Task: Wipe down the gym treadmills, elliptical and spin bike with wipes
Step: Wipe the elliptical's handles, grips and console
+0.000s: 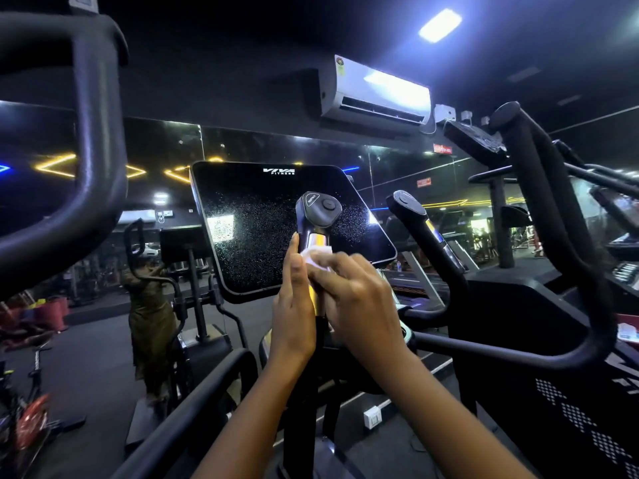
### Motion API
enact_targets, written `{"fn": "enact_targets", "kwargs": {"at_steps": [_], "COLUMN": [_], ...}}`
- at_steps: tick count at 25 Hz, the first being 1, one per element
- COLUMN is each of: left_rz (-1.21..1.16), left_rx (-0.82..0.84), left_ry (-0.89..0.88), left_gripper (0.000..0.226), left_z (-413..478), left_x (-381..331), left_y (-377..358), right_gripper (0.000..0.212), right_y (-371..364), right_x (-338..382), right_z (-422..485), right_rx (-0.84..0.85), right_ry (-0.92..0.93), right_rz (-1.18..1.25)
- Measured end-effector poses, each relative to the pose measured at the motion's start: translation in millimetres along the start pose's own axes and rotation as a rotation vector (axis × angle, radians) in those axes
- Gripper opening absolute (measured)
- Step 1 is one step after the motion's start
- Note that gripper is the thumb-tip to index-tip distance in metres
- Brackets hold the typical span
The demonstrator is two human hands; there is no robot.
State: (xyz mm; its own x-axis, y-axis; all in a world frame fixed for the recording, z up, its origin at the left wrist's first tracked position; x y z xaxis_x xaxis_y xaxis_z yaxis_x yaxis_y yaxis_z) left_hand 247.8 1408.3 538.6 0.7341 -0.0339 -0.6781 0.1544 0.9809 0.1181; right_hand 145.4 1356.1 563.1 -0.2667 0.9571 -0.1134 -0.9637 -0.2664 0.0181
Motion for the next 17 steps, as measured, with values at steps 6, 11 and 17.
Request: {"fn": "enact_targets", "kwargs": {"at_steps": [6,11,17], "left_rz": [-0.03,-0.006,0.197], "left_rx": [0.034,0.136,-0.131], "left_ry": [0.016,0.067,-0.067], "left_gripper": [0.093,0.071,0.068], "left_z": [-4.1,-1.4,47.1], "left_x": [0.1,8.6,-13.8], "left_y": [-0.7,-3.9,52.6], "right_gripper": [0.03,0.028,0.034], "right_y": [12.4,23.4,19.3], "right_x": [-6.5,-66.9,-117.6], "right_z": [-54.4,-24.2,34.4], "right_rx": [-0.015,-0.111,-0.22], "right_ry": [-0.172,-0.442,-0.519], "right_rz": [0.333,0.519,0.541]}}
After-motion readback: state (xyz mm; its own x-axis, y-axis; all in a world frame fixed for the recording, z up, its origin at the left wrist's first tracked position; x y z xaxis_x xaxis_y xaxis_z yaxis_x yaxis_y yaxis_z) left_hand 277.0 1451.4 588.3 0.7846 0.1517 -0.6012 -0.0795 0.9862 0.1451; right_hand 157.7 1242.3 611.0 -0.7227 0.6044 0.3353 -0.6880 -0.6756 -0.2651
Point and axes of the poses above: each hand's wrist, its own z-axis towards the middle knuckle, its own y-axis out of the back of the hand, x = y × z, the point moved 10 cm from there along z, towards the middle knuckle, and after that the axes turned 6 degrees about z, right-handed, at the moved point
